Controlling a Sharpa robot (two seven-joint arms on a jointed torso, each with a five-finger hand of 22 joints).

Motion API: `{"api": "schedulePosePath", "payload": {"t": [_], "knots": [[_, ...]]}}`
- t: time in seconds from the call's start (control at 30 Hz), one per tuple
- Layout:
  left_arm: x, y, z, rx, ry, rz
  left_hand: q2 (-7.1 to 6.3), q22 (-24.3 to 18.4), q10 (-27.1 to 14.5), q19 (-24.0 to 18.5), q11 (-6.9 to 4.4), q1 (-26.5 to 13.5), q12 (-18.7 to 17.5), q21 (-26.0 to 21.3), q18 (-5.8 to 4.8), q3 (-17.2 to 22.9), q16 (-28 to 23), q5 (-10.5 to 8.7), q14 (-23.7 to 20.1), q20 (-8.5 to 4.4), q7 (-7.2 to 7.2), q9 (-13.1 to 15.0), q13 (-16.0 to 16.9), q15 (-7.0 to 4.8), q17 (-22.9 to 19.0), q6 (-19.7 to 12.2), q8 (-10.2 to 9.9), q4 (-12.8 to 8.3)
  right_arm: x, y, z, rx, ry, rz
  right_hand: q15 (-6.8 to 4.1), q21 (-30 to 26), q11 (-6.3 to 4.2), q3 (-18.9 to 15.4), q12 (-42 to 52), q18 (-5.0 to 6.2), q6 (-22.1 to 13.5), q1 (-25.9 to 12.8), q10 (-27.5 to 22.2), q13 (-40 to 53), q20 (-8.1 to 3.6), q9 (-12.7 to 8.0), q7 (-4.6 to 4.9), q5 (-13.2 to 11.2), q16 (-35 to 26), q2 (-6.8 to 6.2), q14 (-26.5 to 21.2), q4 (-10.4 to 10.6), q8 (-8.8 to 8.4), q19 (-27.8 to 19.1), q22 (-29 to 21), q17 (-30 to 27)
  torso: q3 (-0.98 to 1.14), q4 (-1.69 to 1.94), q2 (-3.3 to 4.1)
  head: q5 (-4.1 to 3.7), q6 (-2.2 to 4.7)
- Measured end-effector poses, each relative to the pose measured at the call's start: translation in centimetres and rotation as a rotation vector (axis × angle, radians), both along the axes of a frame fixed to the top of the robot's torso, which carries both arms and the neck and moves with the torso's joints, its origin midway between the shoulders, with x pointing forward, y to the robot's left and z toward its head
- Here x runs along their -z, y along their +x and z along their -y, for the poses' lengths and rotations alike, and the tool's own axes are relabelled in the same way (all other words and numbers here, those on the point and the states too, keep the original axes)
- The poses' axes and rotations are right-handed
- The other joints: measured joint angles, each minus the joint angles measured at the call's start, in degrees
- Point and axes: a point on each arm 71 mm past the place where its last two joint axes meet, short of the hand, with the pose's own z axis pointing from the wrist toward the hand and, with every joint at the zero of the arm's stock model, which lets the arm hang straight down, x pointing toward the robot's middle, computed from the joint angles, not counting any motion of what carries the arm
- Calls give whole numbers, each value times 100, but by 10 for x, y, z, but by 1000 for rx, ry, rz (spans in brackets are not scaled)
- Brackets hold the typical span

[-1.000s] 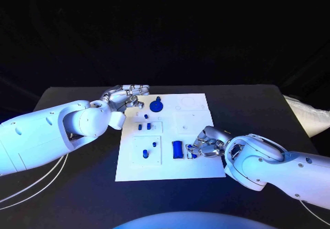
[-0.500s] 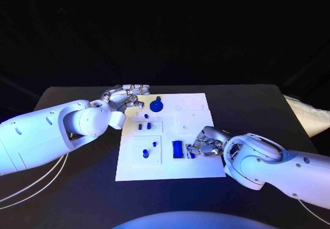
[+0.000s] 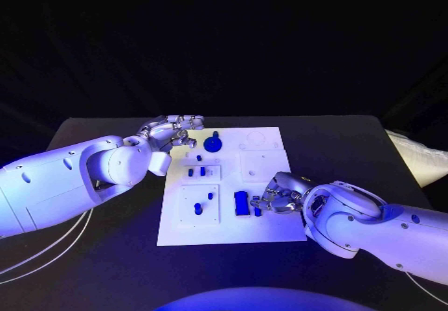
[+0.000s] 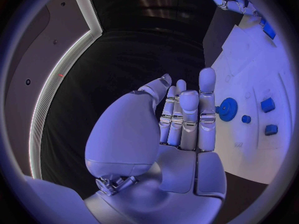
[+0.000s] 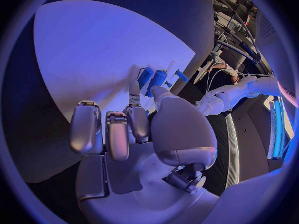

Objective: Assemble the parts on the task board

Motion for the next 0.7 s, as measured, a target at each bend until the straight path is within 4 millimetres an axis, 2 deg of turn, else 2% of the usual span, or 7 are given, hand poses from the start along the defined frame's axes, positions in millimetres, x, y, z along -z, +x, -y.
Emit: {"api": "schedulePosePath", "payload": {"t": [0.3, 0.43, 0.5, 0.7], "knots": [[0, 0, 0, 2, 1, -2, 0, -5, 0, 0, 0, 0, 0, 0, 0, 0, 0, 0, 0, 0, 0, 0, 0, 0, 0, 0, 0, 0, -1, -4, 5, -2, -6, 4, 0, 0, 0, -236, -3, 0, 0, -56, 0, 0, 0, 28, 0, -205, -1, 56, 0, 13, -2, 0, 7, -1, 7, -3, 2, -7, 3], [0, 0, 0, 3, 1, -3, 0, -5, 0, 0, 0, 0, 0, 0, 0, 0, 0, 0, 0, 0, 0, 0, 0, 0, 0, 0, 0, 0, -2, -6, 9, -4, -6, 7, 0, 0, 0, -406, -25, 0, -18, -54, 0, -1, 0, 51, 17, -476, -1, 57, 0, 3, -2, 0, 7, -1, 8, -7, 2, -8, 7], [0, 0, 0, 3, 2, -4, 0, -11, -19, 0, 19, 0, 0, 0, 0, 0, 0, 0, -20, 0, 0, 0, -1, 20, -8, 0, 0, 0, -3, -7, 11, -9, -5, 6, 0, 0, 0, -502, -47, 0, -18, 8, -1, -1, 0, 64, 17, -661, -1, 119, 0, -1, -2, 0, 7, -1, 8, -10, 2, -14, 13], [0, 0, 0, 5, 2, -4, 0, -11, -19, 0, 19, 0, 0, 0, 0, 0, 0, 0, -20, 0, 0, 0, -1, 20, -8, 0, 0, 0, -3, -9, 14, -26, -5, -9, 0, 0, 0, -624, -81, 0, -36, 197, -1, 2, 0, 85, 34, -852, -3, 190, 0, -76, 21, 0, 7, -1, 8, -10, 1, -20, 24]]}}
